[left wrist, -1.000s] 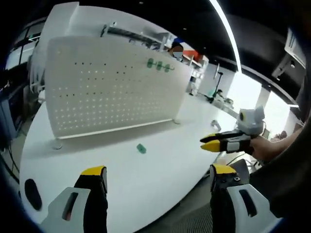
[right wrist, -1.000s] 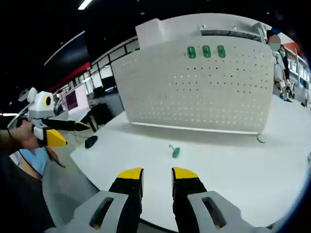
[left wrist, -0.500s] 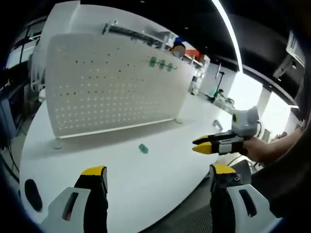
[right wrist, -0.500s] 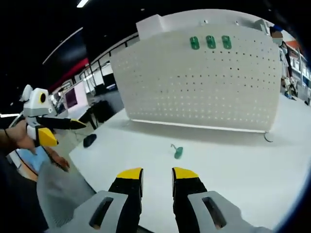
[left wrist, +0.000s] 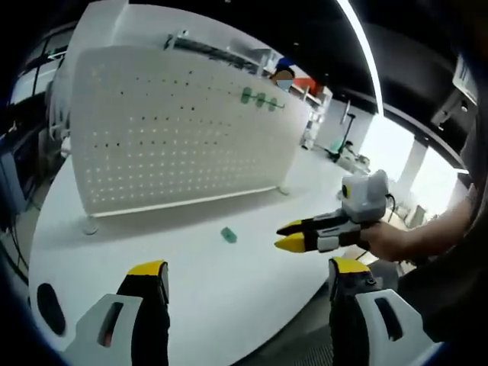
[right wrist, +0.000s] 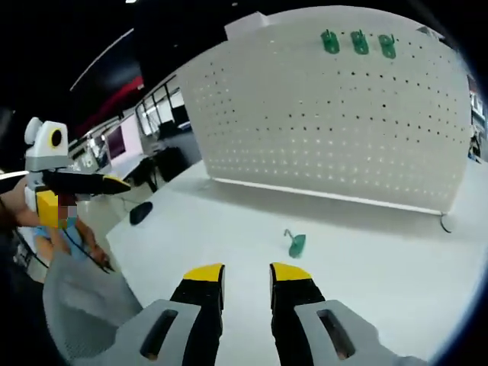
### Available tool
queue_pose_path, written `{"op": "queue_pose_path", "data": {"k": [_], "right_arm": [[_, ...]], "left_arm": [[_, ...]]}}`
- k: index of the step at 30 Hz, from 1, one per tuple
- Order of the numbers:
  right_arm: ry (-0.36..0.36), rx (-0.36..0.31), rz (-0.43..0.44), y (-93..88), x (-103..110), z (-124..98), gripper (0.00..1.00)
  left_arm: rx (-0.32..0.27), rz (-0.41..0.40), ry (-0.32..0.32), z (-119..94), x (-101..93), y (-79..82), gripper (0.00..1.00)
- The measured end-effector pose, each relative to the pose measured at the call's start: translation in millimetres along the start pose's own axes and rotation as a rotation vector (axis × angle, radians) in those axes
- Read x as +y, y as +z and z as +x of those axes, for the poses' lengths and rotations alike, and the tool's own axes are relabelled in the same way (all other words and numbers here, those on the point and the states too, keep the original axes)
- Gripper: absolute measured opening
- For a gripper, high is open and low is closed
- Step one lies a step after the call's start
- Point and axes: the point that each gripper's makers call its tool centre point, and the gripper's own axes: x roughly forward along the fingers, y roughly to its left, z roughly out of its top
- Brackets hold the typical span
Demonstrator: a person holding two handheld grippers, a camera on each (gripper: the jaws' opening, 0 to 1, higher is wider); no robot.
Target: Insert the hook assembly into the mounting plate slot until the hook locks in place.
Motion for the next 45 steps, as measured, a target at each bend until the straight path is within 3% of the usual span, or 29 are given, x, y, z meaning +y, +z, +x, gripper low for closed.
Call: {"op": "queue_pose_path", "data": {"k": [14, 25, 31, 36, 42, 45], "right_arm": [[0.038, 0.085, -0.002, -4.3, -12, 65, 0.22], [0.044, 0.126, 0.033, -11.2, -18, 100, 0.22], [0.016, 0.114, 0.097, -8.8, -34, 102, 0.22], [-0.053, 0.092, 0.12, -2.8, -61, 92, 0.22], [-0.095, 0.084, 0.113, 6.6, -84, 88, 0.22], [-0.077, 0.102, 0.047, 10.6, -82, 93, 0.22]], "left_arm": [[0.024, -0.031, 0.022, 5, 15.9, -4.2, 0.88], [0.029, -0.047, 0.028, 14, 25.6, -1.0, 0.88], [0.033, -0.056, 0.03, 17, 31.0, -2.4, 0.88], [0.043, -0.066, 0.033, 19, 34.1, -6.7, 0.88], [0.048, -0.062, 0.026, 21, 33.0, -7.0, 0.88], [0.043, -0.062, 0.025, 21, 32.4, -5.4, 0.88]]}}
